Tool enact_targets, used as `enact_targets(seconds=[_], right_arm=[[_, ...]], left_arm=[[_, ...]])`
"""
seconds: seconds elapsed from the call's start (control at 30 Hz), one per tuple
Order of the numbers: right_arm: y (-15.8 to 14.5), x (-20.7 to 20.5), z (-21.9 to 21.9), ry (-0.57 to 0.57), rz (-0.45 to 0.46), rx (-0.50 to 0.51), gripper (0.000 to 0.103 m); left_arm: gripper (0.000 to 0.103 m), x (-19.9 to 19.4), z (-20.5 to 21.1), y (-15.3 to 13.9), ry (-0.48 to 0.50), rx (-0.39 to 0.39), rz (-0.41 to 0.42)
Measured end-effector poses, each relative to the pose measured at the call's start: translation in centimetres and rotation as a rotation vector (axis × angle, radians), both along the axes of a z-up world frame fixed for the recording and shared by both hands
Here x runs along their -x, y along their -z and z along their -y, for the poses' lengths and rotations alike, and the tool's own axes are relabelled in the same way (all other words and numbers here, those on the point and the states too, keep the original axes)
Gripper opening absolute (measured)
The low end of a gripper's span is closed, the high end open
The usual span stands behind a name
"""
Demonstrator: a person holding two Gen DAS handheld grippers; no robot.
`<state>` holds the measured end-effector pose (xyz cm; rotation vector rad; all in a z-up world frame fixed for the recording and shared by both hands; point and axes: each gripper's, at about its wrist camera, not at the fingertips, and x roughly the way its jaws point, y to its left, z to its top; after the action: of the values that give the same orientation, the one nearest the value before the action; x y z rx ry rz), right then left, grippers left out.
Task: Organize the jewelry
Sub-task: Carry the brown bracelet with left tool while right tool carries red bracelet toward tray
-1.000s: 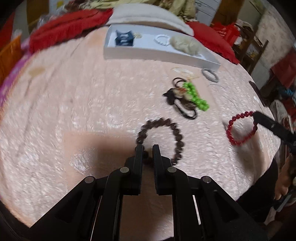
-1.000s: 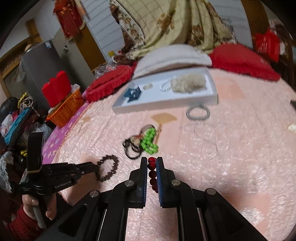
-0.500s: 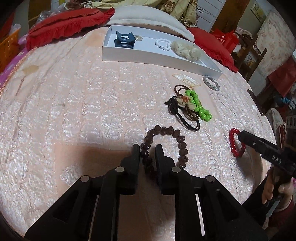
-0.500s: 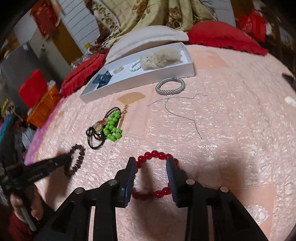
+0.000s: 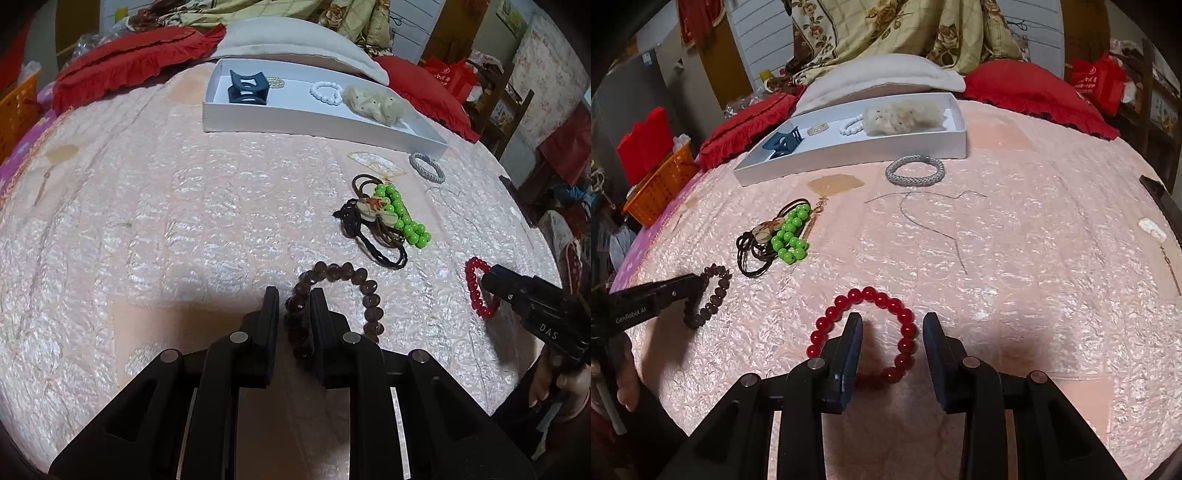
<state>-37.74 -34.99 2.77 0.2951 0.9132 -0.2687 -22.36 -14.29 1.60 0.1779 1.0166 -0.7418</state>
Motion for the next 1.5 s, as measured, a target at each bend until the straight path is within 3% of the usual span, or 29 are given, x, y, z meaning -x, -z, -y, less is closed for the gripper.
enact_targets(seconds=[0.23,0.27,0.33,0.47,0.73,1.03,1.27,1.5], right_arm=[[0.3,-0.5,-1.1,-0.012,-0.013,0.080,0.031],[0.3,-0.5,-1.1,-0.011,-0.015,0.088,0.029],[0.1,-0.5,-0.8,-0.006,-0.019,0.084,0.009],[-1.2,0.2,0.2,0.012,0.037,0.000,0.009],[-5.5,1.4,-0.5,-0.001,0.154,-0.011,0.009],[-9.1,2.1,-2.4,-0.041,0.233,0.013,0.009],[-11.0,2.1,-2.9,-0.058,0.267,0.019,0.008],[-12.2,0.7,-2.6,-0.079,0.272,0.045,0.009]], left_arm=[[0.015,1.0,1.5,0.1,0.004,-0.043,0.053],[0.010,1.1,1.6,0.0,0.003,-0.055,0.056],[0.008,1.3,1.9,-0.1,0.001,-0.086,0.059],[0.008,2.1,1.4,-1.5,-0.009,-0.065,0.059],[0.008,3.9,-0.4,-7.5,-0.034,0.032,0.138],[0.008,6.0,-0.9,-12.5,-0.026,0.074,0.218],[0.008,6.4,-0.5,-13.7,-0.018,0.071,0.252],[0.008,4.4,0.7,-13.3,-0.030,0.031,0.258]])
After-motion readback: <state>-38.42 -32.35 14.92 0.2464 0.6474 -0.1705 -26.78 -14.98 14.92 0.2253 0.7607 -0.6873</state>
